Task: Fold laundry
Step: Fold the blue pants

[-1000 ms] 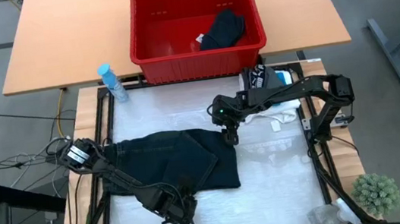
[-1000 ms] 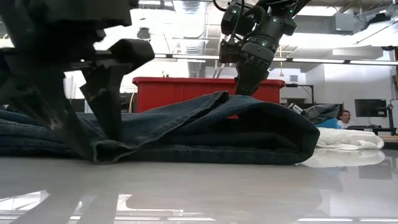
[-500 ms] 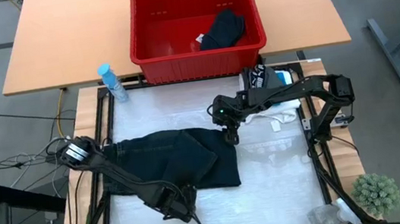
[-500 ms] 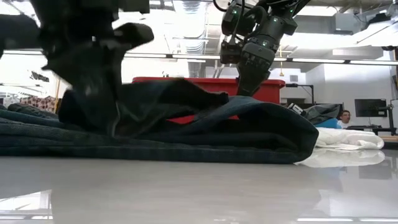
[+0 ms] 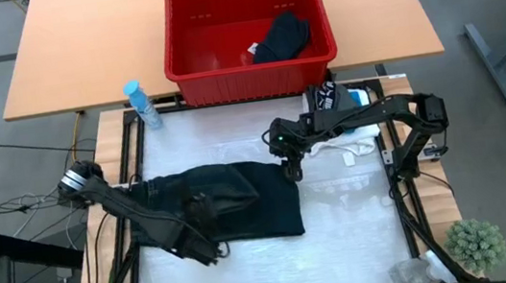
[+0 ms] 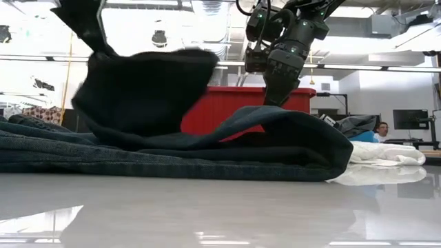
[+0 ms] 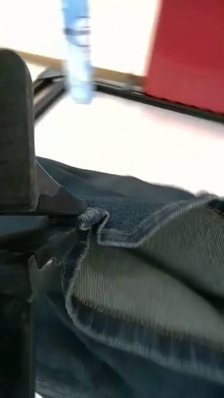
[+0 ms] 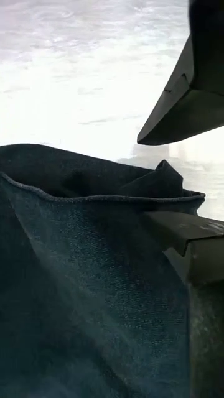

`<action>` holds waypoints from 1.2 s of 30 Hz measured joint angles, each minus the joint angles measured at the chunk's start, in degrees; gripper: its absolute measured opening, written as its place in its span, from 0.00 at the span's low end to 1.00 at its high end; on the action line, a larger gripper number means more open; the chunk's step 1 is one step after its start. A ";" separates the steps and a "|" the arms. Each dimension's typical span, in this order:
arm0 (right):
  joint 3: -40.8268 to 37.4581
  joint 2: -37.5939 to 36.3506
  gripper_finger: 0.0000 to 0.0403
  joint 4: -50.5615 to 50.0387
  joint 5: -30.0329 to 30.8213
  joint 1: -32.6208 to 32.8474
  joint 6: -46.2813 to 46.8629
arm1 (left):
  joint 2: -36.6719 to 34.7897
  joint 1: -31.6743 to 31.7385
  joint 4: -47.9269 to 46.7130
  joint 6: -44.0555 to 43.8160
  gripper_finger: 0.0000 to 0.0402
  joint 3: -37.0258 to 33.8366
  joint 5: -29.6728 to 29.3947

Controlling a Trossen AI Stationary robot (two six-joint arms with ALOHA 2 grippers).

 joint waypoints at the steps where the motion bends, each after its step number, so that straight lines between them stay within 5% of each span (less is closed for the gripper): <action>1: 0.00 0.00 0.51 -0.32 0.00 0.00 0.00 | -0.87 -0.01 -2.30 -3.45 0.00 0.00 0.46; 17: 0.02 -0.02 0.51 -2.68 -0.01 0.00 -0.03 | -13.49 -4.77 -4.20 -26.77 0.00 -0.59 8.06; 27: 0.02 -0.02 0.51 -3.25 0.00 0.00 -0.25 | -13.64 -7.38 -4.18 -35.19 0.00 -0.59 26.02; 36: 0.02 -0.02 0.51 -1.42 -0.03 0.16 -0.53 | -13.68 -12.75 -4.16 -43.97 0.00 -5.11 31.79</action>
